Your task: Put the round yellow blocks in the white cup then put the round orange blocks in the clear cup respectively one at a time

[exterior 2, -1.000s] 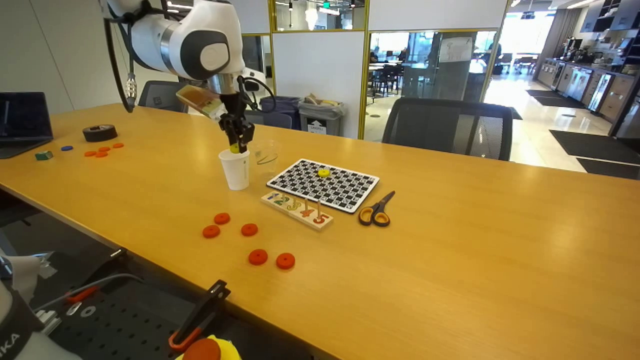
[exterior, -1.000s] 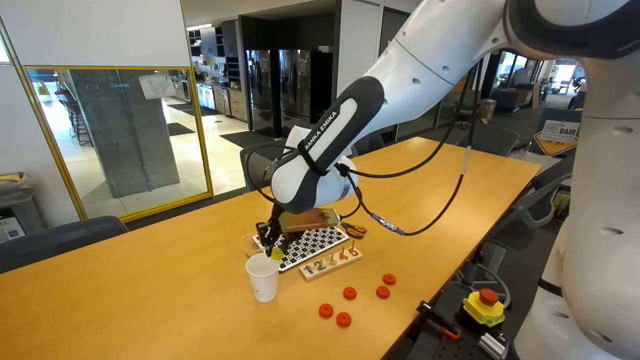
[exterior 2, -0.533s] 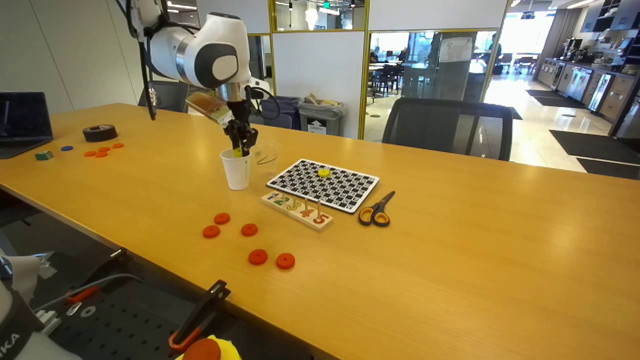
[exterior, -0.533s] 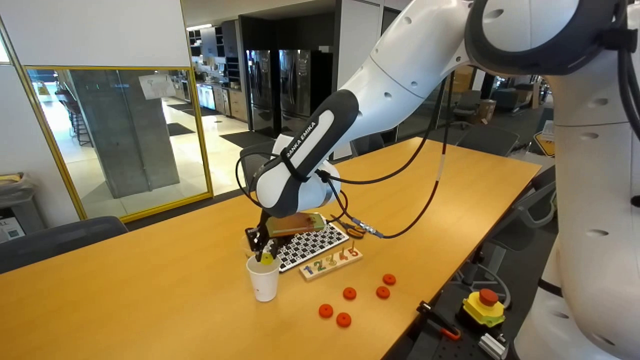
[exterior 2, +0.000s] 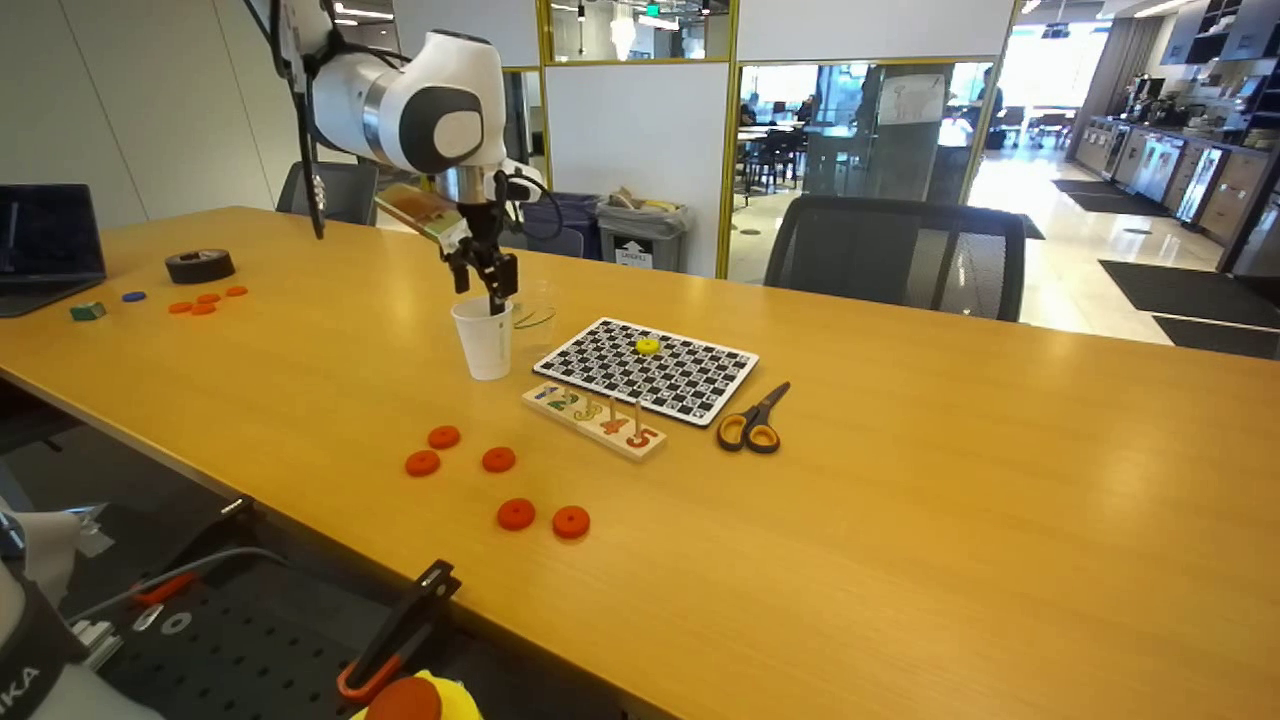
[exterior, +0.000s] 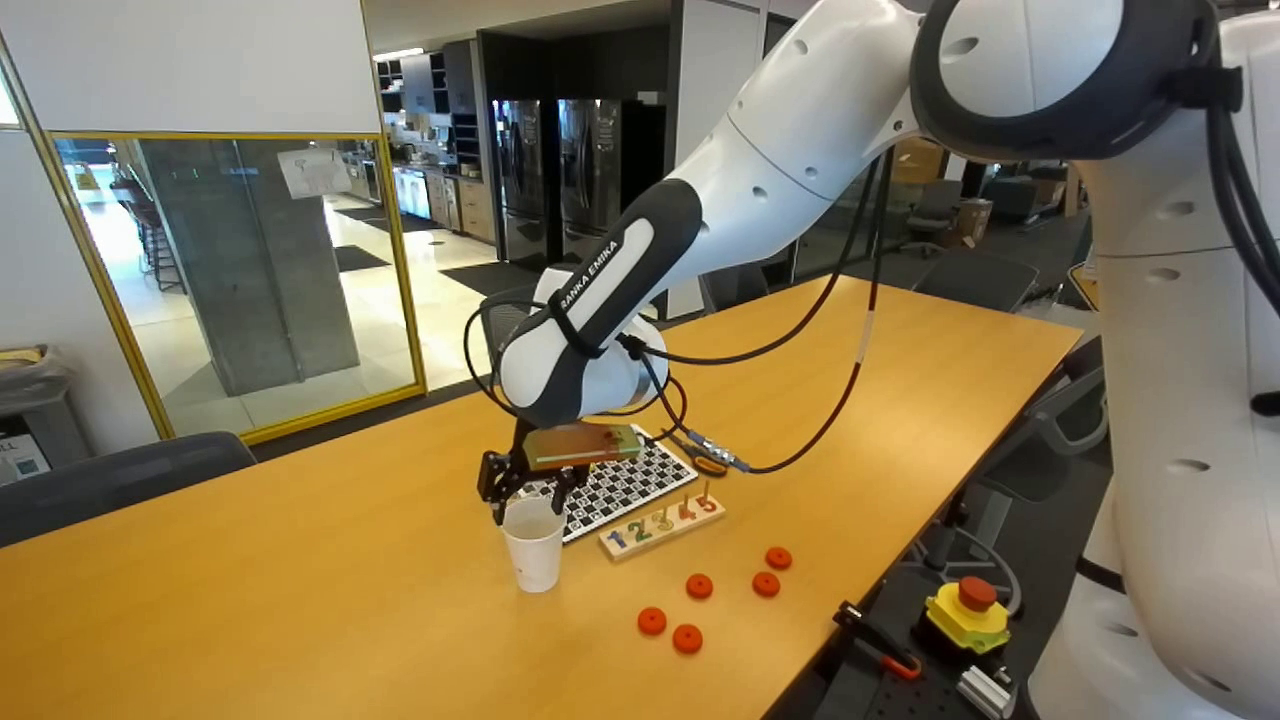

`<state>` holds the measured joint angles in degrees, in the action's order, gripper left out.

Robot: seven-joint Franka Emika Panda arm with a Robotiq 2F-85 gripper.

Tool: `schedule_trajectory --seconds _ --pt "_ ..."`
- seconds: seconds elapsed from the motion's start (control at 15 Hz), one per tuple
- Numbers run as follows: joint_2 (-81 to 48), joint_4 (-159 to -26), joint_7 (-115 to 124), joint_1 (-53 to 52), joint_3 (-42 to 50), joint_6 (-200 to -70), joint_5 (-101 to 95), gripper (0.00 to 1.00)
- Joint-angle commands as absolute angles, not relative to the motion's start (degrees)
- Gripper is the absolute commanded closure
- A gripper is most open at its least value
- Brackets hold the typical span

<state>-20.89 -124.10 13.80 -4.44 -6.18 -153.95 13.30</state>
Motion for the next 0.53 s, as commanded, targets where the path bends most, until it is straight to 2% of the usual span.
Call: schedule_trajectory --seconds 0.0,0.47 --pt "-19.79 -121.59 15.40 -4.39 -6.18 -151.20 15.68 0.00" --pt "-21.66 -113.74 31.71 -5.56 -2.01 -149.92 18.23 0.00"
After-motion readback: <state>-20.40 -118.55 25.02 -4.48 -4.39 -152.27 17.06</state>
